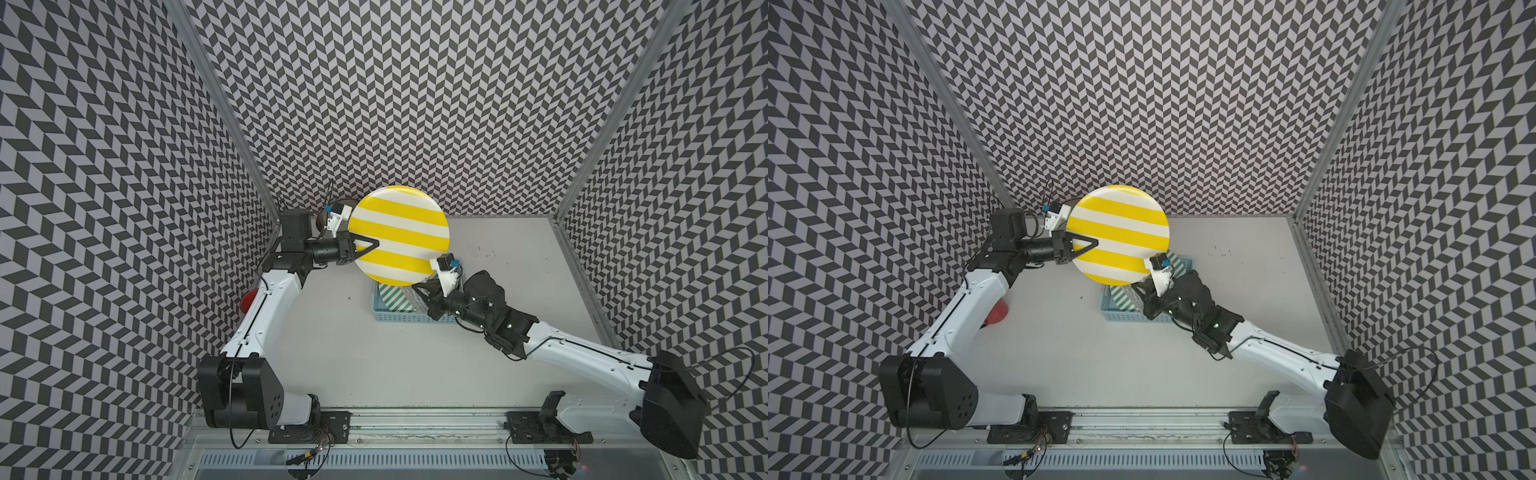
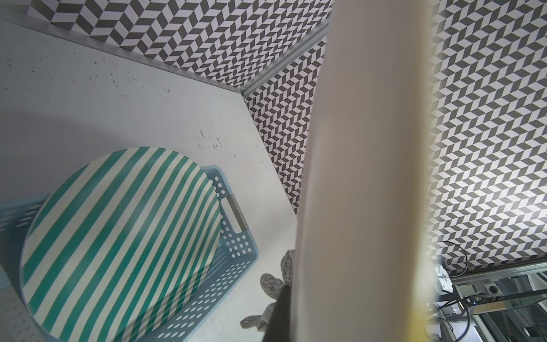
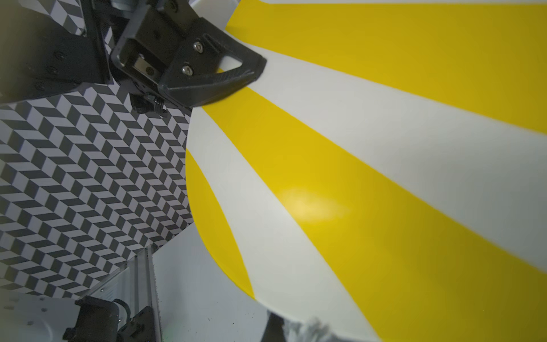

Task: Wipe the wet plate dry
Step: Wipe the plate with towel.

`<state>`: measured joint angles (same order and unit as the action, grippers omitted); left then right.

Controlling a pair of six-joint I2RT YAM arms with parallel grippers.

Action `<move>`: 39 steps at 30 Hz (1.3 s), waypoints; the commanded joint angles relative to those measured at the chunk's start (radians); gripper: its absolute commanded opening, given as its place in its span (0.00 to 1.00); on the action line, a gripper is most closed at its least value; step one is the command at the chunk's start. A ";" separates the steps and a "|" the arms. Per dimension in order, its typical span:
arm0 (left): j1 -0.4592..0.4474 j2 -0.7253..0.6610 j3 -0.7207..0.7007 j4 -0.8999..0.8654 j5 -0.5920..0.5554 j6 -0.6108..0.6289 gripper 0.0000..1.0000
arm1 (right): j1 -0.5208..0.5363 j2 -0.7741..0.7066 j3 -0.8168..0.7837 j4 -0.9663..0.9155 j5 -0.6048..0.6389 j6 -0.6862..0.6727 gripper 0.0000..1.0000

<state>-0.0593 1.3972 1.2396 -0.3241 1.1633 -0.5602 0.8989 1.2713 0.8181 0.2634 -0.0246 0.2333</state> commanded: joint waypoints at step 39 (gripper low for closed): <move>-0.074 -0.026 -0.118 0.177 -0.092 -0.072 0.00 | 0.185 0.386 0.397 0.583 0.282 -0.025 0.00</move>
<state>-0.1295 1.3888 1.1477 -0.1387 1.0668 -0.6933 1.0958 1.6825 1.1389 0.5617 0.2138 0.2211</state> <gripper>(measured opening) 0.093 0.077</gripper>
